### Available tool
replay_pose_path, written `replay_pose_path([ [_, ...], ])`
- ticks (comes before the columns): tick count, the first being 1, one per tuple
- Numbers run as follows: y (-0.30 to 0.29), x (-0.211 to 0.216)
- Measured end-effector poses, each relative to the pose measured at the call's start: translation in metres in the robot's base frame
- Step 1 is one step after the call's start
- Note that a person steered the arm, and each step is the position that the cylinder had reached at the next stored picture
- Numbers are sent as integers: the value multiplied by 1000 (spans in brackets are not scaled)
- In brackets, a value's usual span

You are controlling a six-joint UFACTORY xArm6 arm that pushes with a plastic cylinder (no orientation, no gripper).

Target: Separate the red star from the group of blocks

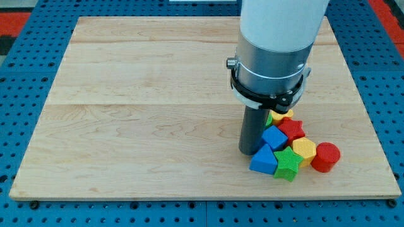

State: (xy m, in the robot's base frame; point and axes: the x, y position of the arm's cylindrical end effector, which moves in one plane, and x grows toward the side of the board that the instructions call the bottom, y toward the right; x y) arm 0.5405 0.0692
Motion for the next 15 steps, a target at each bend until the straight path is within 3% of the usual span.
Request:
replay_pose_path([
  [2,-21,-83],
  [3,31,-144],
  [4,121,-191],
  [5,242,-165],
  [6,276,-119],
  [7,275,-11],
  [8,272,65],
  [10,155,54],
  [12,67,-9],
  [15,50,-93],
])
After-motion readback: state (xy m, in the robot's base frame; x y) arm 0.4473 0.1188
